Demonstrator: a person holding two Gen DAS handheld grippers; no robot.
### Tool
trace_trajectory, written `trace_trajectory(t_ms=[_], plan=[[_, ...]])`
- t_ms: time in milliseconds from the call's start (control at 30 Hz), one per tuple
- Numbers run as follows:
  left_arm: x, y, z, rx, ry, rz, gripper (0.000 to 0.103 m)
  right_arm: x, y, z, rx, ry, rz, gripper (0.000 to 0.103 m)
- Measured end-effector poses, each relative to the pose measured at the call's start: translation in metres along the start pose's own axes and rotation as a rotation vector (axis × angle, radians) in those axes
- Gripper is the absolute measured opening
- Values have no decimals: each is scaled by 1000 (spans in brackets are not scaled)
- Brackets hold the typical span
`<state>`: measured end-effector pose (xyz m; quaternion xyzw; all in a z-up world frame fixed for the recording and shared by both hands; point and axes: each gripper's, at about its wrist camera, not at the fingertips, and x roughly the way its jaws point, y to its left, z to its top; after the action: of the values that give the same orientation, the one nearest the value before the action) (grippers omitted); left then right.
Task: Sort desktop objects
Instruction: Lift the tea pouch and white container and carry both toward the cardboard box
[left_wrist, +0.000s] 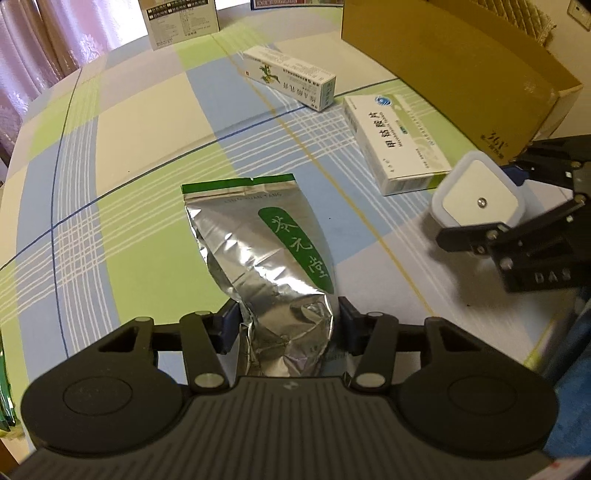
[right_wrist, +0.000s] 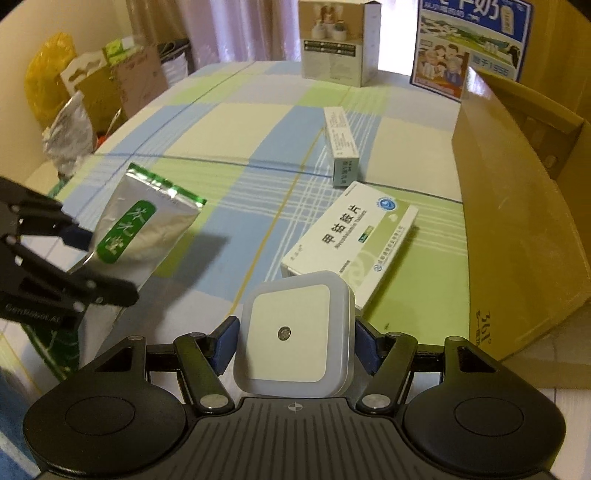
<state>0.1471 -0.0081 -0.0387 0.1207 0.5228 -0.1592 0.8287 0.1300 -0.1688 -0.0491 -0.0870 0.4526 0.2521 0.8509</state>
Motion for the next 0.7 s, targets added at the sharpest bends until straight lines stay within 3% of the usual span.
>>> trace_trajectory(t_ms=[367, 700], plan=[[-41, -12, 4, -1, -63, -9, 48, -42, 3, 11, 32, -73, 9, 62], [-74, -33, 4, -52, -145, -42, 48, -81, 5, 0, 53, -106, -1, 62]])
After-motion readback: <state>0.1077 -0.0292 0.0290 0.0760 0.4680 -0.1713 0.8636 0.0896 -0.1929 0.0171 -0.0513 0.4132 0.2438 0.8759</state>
